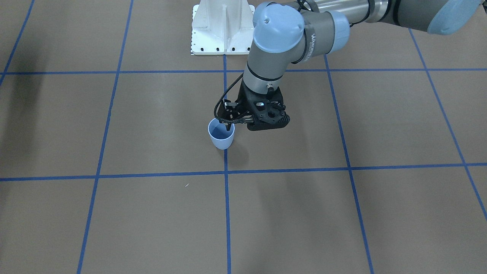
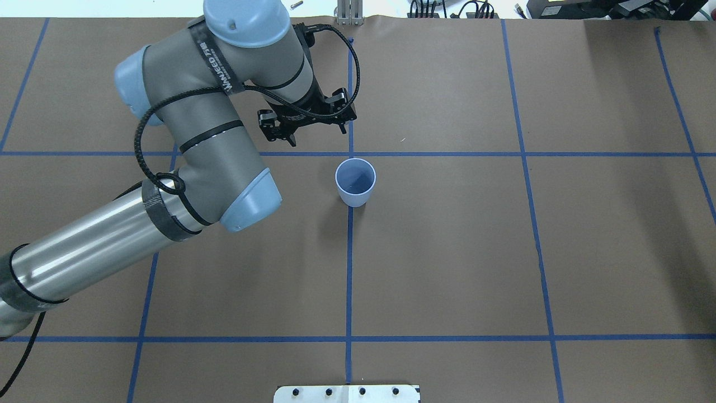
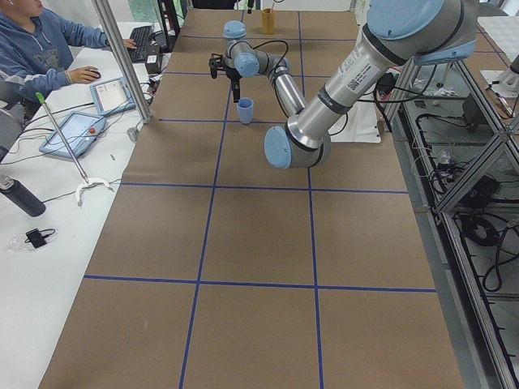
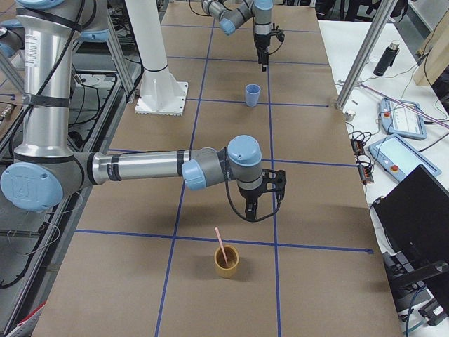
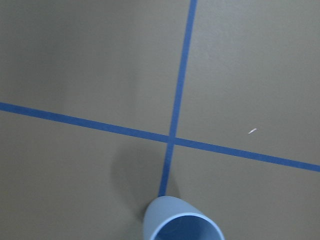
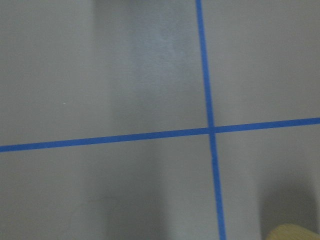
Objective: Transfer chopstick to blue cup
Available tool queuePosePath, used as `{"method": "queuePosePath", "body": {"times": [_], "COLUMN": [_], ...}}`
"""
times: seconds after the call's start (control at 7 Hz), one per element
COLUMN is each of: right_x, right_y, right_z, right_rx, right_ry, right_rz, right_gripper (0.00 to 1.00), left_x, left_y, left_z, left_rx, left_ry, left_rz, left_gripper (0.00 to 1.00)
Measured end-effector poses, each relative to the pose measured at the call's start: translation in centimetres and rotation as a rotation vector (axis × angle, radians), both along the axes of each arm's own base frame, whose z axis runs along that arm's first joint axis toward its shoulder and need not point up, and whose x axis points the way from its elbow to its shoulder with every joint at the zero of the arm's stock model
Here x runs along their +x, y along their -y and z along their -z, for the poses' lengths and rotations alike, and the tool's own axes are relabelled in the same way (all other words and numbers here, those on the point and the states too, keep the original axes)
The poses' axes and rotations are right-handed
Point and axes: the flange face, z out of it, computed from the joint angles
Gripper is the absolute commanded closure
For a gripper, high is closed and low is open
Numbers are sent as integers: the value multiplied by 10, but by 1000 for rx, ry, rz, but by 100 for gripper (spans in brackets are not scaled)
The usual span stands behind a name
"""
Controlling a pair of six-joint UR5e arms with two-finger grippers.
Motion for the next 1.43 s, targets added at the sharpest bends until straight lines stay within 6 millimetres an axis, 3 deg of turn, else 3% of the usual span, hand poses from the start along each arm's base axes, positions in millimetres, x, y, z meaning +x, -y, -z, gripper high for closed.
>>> {"method": "queuePosePath", "body": {"times": [0.29, 0.43, 0.86, 1.0, 1.29, 1.43], "right_x": [31, 35, 33, 29, 26, 25], "right_y": [-69, -87, -89, -86, -83, -83], "right_z": [-30, -42, -56, -55, -56, -57], "right_rx": [-73, -102, -135, -140, -146, -147], "right_ry": [-35, -60, -66, -52, -37, -35], "right_rz": [-30, -36, -38, -34, -28, -28], "right_gripper": [14, 20, 22, 34, 75, 83], "left_x": [-8, -9, -9, -9, -9, -9], "left_y": [2, 3, 2, 2, 2, 1], "left_z": [-17, -19, -26, -32, -38, -38], "left_rx": [5, 5, 9, 12, 13, 12], "left_ry": [9, 11, 8, 5, 2, 2], "left_rz": [1, 2, 3, 3, 4, 4], "left_gripper": [2, 2, 2, 2, 2, 2]}}
